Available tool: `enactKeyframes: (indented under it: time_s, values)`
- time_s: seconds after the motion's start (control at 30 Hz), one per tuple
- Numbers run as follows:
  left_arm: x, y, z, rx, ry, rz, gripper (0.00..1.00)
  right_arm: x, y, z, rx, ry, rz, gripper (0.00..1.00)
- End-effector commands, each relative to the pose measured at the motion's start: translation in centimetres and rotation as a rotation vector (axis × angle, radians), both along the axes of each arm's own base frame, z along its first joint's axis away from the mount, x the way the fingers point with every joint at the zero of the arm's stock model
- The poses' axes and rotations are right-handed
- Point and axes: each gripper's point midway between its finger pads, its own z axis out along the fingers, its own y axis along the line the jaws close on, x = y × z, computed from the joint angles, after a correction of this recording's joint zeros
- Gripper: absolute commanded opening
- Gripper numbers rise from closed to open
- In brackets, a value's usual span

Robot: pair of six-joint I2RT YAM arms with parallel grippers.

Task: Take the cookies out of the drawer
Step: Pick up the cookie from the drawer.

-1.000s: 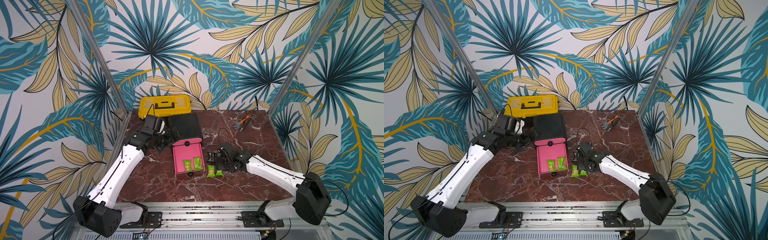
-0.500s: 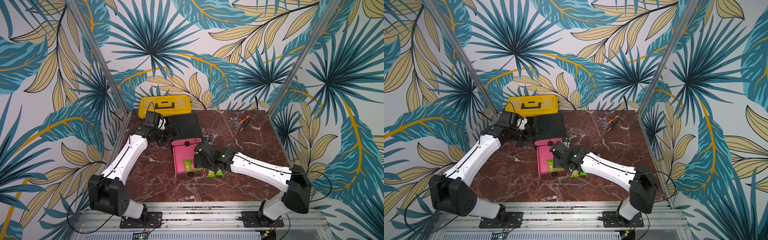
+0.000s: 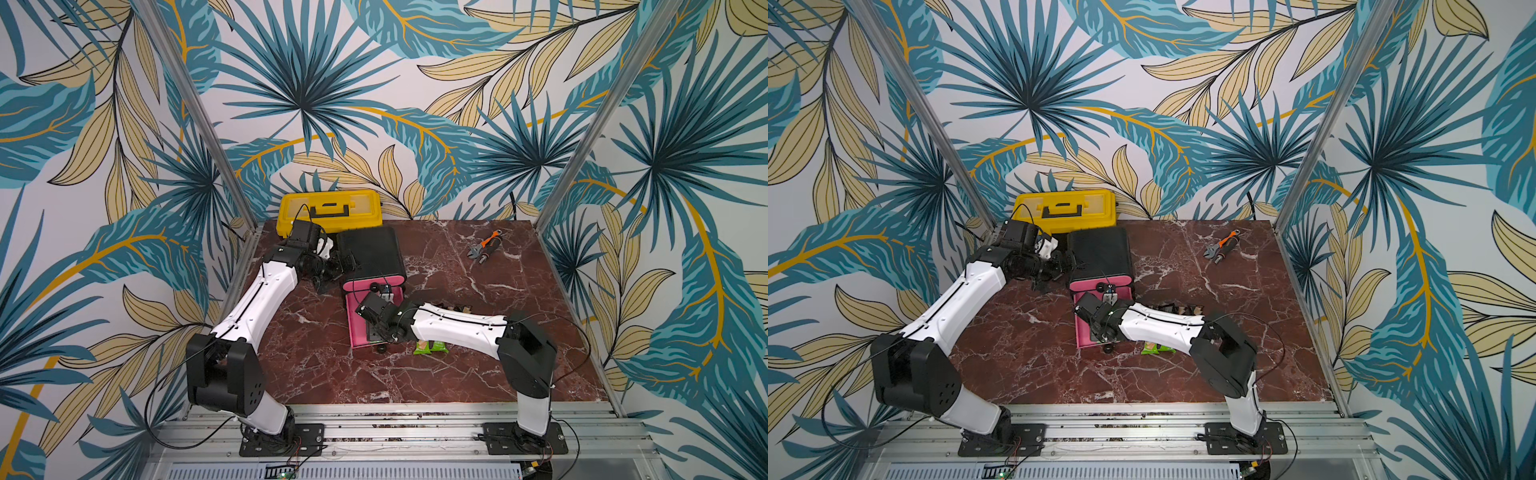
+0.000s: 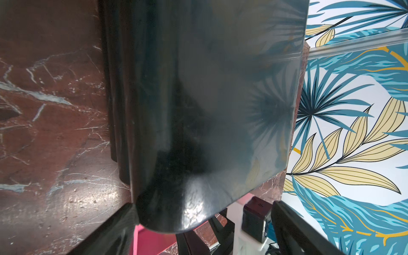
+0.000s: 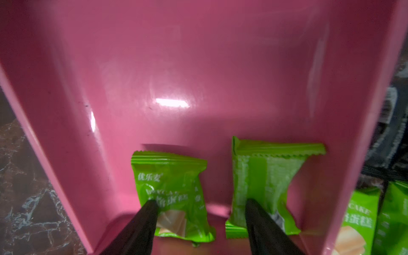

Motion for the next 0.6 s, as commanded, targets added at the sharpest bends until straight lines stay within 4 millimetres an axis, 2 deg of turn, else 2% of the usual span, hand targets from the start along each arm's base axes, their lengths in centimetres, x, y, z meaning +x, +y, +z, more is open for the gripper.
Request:
enactKeyframes:
  time_s: [0.0, 0.1, 0.23, 0.57]
  values:
    - [0.6, -1.1, 0.3, -0.017, -0.026, -0.060, 1.00, 0.4, 0.9, 0.2, 0.024, -0.014, -0.015, 0.67]
    - [0.6, -1.0, 0.1, -0.020, -0.029, -0.051, 1.00, 0.4, 1.7, 0.0, 0.023, 0.002, 0.010, 0.65]
    - [0.4, -1.1, 0.2, -0.021, -0.027, -0.061, 1.00, 0.2, 1.2, 0.6, -0.004, -0.003, -0.022, 0.65]
    - [0.3, -1.1, 0.6, -0.015, -0.033, -0.072, 1.00, 0.0, 1.2, -2.3, -0.046, 0.031, -0.012, 0.62]
